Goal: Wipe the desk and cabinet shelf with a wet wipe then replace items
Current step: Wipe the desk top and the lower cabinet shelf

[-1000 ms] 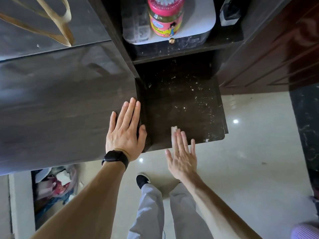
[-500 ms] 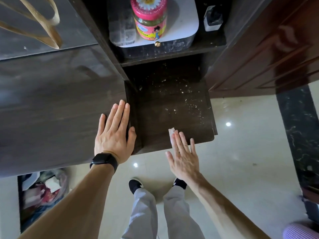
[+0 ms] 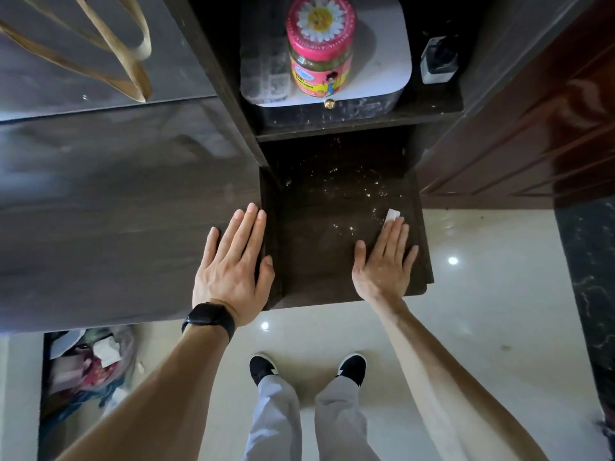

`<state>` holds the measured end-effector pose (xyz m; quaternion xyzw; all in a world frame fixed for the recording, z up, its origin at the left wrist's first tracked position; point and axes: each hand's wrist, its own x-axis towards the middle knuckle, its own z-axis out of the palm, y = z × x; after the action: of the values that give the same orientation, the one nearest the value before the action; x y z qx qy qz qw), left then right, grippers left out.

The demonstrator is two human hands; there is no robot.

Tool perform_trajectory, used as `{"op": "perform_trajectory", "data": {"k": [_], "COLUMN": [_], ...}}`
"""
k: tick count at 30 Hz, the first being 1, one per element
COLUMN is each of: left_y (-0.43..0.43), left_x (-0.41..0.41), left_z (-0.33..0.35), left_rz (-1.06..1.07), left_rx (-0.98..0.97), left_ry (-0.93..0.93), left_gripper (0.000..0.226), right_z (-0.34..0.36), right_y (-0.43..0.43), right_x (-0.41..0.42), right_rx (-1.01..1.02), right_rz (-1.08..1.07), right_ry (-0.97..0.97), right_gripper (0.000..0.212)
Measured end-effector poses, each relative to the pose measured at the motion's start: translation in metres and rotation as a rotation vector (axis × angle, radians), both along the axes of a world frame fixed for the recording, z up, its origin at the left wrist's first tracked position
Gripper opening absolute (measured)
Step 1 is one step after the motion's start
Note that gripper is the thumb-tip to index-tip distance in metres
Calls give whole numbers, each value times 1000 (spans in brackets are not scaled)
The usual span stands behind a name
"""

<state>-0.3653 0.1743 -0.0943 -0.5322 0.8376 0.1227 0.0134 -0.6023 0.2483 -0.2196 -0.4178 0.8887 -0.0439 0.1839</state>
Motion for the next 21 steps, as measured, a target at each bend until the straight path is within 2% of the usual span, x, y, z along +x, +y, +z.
{"op": "perform_trajectory", "data": {"k": [3,8,12,14,16,21], "left_y": [-2,13,11,13,12,9], "left_x": [0,0,1,3,2,2], "left_z": [0,-2,-3,-4,-5,-4], "left_rz": [-31,-70,-66,-62,-60,-64], "left_rx": [30,34,47,44,45,48], "left_ry": [-4,-53,-53,-52,-44,-48], "left_gripper": [65,66,66,66,66,65], "right_z": [-3,-8,-12,-12,-14,-11], "right_y": [25,90,40,3,-25,-23], "right_x": [35,45,56,65,58,-11], "right_rx": [58,42,-11,-17,1,100], "right_rz": [267,422,662,713,670,222], "right_ry": [12,2,7,-14,0,67], "right_gripper": [77,74,67,68,69,70]}}
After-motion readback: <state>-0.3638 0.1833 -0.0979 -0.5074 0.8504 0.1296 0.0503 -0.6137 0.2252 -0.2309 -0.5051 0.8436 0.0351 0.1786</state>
